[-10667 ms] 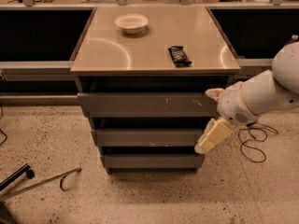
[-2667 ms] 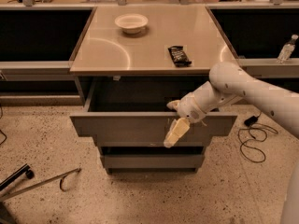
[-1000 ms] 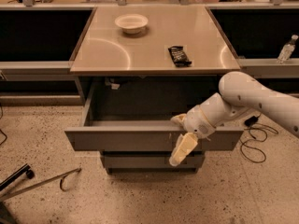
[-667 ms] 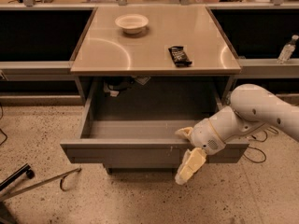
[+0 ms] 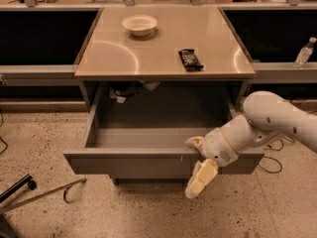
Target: Open top drawer
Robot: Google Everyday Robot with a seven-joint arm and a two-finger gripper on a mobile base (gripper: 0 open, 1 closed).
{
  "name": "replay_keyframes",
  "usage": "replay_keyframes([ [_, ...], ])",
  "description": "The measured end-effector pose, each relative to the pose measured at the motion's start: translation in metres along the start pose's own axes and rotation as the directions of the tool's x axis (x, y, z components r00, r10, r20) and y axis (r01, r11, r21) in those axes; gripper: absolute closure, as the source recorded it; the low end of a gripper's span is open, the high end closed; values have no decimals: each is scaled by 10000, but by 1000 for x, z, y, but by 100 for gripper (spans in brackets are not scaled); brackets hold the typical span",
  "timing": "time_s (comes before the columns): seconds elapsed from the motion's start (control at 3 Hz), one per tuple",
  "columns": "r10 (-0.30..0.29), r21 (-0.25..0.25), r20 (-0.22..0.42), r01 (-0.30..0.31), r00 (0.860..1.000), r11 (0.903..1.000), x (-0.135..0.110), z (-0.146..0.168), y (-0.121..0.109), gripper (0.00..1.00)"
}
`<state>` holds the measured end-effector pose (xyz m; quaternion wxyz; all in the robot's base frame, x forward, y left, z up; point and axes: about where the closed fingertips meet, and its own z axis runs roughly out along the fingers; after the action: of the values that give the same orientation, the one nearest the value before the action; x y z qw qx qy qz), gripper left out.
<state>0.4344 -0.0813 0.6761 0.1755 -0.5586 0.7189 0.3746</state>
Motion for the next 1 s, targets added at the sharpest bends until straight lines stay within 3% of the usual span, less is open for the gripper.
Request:
replay_keyframes([
  [0.33, 0, 0, 0, 0, 10000, 10000, -1, -1, 1, 0],
  [0.67, 253, -88, 37, -253, 9997, 9996, 5, -4, 21, 0],
  [1.0, 252, -94, 42, -252, 9997, 9996, 5, -4, 21, 0],
])
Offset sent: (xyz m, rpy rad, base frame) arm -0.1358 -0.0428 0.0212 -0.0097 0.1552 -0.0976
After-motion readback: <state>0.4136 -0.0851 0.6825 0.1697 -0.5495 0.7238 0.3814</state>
